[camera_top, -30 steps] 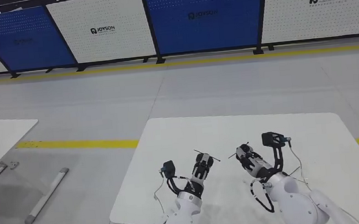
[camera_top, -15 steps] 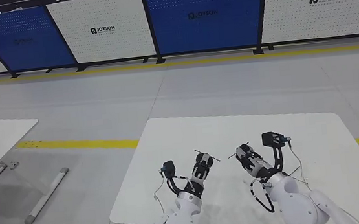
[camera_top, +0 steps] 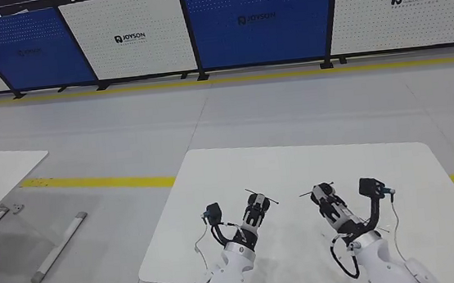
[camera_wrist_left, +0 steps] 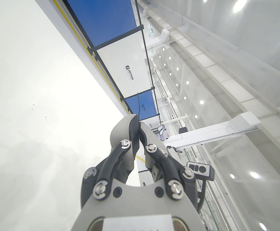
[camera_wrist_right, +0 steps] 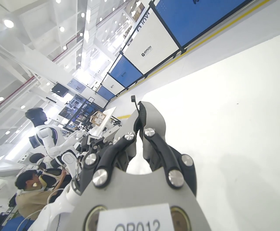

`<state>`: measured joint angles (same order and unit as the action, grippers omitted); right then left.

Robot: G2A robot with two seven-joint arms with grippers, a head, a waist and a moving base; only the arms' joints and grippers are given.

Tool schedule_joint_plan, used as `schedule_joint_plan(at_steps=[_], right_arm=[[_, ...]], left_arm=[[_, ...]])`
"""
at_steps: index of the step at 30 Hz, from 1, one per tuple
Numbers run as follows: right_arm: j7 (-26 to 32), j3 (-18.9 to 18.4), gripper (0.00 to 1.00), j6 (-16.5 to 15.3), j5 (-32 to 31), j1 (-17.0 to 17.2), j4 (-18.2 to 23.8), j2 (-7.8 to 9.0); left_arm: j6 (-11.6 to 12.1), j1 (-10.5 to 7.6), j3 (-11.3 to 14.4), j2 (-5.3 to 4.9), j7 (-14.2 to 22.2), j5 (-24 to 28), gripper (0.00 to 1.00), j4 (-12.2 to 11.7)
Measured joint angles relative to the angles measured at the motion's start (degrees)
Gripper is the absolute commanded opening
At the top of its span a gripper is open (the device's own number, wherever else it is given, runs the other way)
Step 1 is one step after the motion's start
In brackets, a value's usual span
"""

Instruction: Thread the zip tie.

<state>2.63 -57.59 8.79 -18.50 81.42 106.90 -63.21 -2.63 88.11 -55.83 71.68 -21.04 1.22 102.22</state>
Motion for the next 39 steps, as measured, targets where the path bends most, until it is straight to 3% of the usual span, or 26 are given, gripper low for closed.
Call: schedule_joint_plan(at_steps=[8, 13, 18, 25, 27, 32, 39], right_arm=[[-0.11, 0.7, 0.0, -0.02, -0.01, -0.67, -1.1, -0.31], [-0.11, 0.7, 0.0, -0.02, -0.01, -0.67, -1.11, -0.31], [-0.11, 0.7, 0.0, -0.02, -0.01, -0.67, -1.11, -0.31], [-0.11, 0.7, 0.0, -0.02, -0.01, -0.67, -1.11, -0.31], [-0.11, 0.7, 0.0, -0.02, -0.01, -0.67, -1.11, -0.31], [-0.11, 0.7, 0.0, -0.02, -0.01, -0.67, -1.11, -0.31], [-0.11, 0.7, 0.0, -0.02, -0.01, -0.67, -1.11, -0.31]], left_arm=[[0.1, -0.02, -0.06, 0.01, 0.02, 0.1, 0.0, 0.11], [1.28, 0.22, -0.31, 0.22, -0.69, -1.39, 0.0, 2.21], [-0.52, 0.48, 0.71, 0.2, -0.44, -7.62, 0.0, 2.84], [-0.49, 0.46, 0.74, 0.21, -0.37, -7.61, 0.0, 2.72], [-0.64, 0.22, 1.18, 0.28, 0.56, -8.21, 0.0, 1.9], [-0.75, -1.62, 3.71, 1.13, 1.72, -8.24, 0.0, -2.84], [-0.65, -4.42, 5.74, 2.39, 1.09, -6.85, 0.0, -8.54]])
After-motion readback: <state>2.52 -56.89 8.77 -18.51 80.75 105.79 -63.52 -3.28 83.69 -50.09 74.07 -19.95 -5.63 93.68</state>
